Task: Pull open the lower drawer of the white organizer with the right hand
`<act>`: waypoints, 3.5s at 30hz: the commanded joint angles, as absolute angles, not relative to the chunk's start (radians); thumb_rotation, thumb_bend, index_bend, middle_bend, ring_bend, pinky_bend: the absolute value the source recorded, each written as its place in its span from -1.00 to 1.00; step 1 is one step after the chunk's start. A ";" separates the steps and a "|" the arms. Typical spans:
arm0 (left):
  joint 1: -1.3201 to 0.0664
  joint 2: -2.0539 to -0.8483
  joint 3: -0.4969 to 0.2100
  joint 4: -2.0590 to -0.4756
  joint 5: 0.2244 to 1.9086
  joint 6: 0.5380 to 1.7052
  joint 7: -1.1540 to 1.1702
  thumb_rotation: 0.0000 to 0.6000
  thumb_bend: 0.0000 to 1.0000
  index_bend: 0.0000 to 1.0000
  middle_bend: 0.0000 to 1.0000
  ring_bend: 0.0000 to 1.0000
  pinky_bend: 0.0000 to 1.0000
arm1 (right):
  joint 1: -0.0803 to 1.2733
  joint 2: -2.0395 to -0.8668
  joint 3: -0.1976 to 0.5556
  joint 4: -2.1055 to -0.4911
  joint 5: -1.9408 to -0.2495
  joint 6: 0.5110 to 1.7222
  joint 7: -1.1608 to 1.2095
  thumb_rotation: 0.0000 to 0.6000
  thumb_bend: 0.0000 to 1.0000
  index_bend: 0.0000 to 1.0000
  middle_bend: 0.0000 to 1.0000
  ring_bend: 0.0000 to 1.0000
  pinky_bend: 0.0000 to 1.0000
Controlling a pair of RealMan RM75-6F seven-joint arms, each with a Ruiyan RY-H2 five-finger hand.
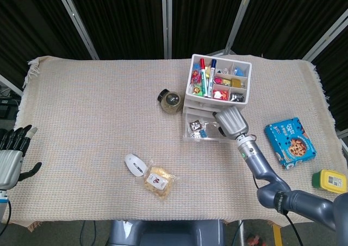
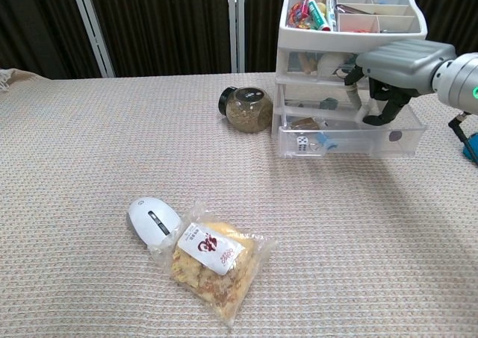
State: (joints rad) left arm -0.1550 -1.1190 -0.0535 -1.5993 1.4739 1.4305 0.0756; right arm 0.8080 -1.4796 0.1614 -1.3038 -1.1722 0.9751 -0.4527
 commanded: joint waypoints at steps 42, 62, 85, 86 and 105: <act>-0.155 -1.121 -0.055 -1.603 1.471 1.432 0.094 1.00 -0.43 -1.00 -1.00 -1.00 -1.00 | 0.602 -1.256 0.145 -1.313 -0.958 0.912 -0.348 1.00 -0.48 0.15 1.00 1.00 0.43; -0.157 -1.117 -0.053 -1.604 1.475 1.429 0.083 1.00 -0.43 -1.00 -1.00 -1.00 -1.00 | 0.593 -1.279 0.131 -1.255 -0.756 0.839 -0.447 1.00 -0.51 0.15 1.00 1.00 0.43; -0.157 -1.115 -0.051 -1.601 1.479 1.428 0.075 1.00 -0.43 -1.00 -1.00 -1.00 -1.00 | 0.608 -1.271 0.113 -1.279 -0.690 0.871 -0.518 1.00 -0.59 -0.15 1.00 0.99 0.39; -0.157 -1.115 -0.051 -1.601 1.479 1.428 0.074 1.00 -0.43 -1.00 -1.00 -1.00 -1.00 | 0.608 -1.269 0.114 -1.286 -0.691 0.886 -0.526 1.00 -0.59 -0.20 1.00 0.97 0.36; -0.156 -1.118 -0.052 -1.597 1.478 1.430 0.074 1.00 -0.43 -1.00 -1.00 -1.00 -1.00 | 0.405 -1.146 0.100 -1.588 -1.141 1.377 -0.261 1.00 -0.64 -1.00 -0.95 -0.98 -0.92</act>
State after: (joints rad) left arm -0.1564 -1.1178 -0.0518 -1.5973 1.4778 1.4302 0.0741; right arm 0.4697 -1.1639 0.1217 -1.5508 -1.0283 1.2843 -0.3652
